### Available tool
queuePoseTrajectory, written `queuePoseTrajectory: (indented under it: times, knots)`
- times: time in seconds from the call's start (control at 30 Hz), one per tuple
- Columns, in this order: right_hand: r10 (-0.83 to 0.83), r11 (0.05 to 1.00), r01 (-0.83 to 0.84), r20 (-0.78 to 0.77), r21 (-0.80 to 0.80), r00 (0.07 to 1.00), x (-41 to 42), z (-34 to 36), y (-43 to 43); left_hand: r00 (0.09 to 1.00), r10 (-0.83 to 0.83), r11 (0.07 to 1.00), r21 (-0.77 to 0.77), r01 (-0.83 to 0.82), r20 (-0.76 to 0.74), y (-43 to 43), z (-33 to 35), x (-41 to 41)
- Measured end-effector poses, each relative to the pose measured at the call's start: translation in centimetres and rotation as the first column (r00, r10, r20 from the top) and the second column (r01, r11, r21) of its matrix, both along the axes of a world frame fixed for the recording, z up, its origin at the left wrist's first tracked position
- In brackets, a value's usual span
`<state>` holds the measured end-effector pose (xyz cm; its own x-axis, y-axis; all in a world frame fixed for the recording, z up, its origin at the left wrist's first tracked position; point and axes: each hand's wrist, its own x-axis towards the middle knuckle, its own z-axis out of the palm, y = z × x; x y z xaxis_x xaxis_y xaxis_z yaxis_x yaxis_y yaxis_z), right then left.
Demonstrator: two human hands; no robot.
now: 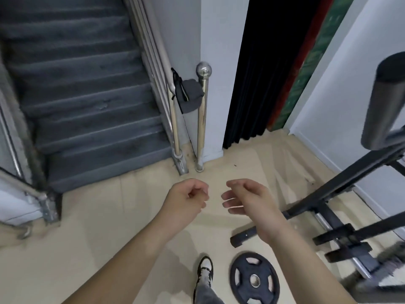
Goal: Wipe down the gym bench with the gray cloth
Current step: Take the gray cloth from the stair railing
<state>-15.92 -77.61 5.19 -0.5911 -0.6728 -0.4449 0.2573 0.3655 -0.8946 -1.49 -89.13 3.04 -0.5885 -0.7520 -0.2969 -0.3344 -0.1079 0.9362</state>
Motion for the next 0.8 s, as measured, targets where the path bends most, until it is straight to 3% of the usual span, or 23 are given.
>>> queuePoseTrajectory:
  times: [0.3, 0.53, 0.67, 0.73, 0.8]
  knots:
    - [0.092, 0.996, -0.092, 0.038, -0.006, 0.995, -11.7, 2.0, -22.8, 0.991, 0.136, 0.991, -0.014, -0.136, -0.004, -20.6, 1.4, -9.6]
    - [-0.042, 0.998, 0.041, 0.021, 0.041, 0.999, -18.6, -0.3, -38.2, 0.988, 0.144, 0.989, 0.009, -0.144, 0.049, -38.0, -1.4, -18.1]
    - [-0.116, 0.992, 0.115, 0.021, 0.060, 0.993, -21.9, -2.4, -47.0, 0.992, -0.011, 0.966, -0.255, 0.044, 0.127, -48.6, -3.6, -23.9]
    - [-0.186, 0.980, 0.180, 0.068, 0.086, 0.980, -23.1, -3.3, -50.5, 0.964, -0.121, 0.855, -0.468, 0.222, 0.237, -52.5, -4.2, -26.5]
    - [-0.257, 0.963, 0.243, 0.134, 0.117, 0.957, -23.9, -3.9, -53.0, 0.881, -0.257, 0.661, -0.592, 0.461, 0.398, -54.9, -5.1, -28.6]
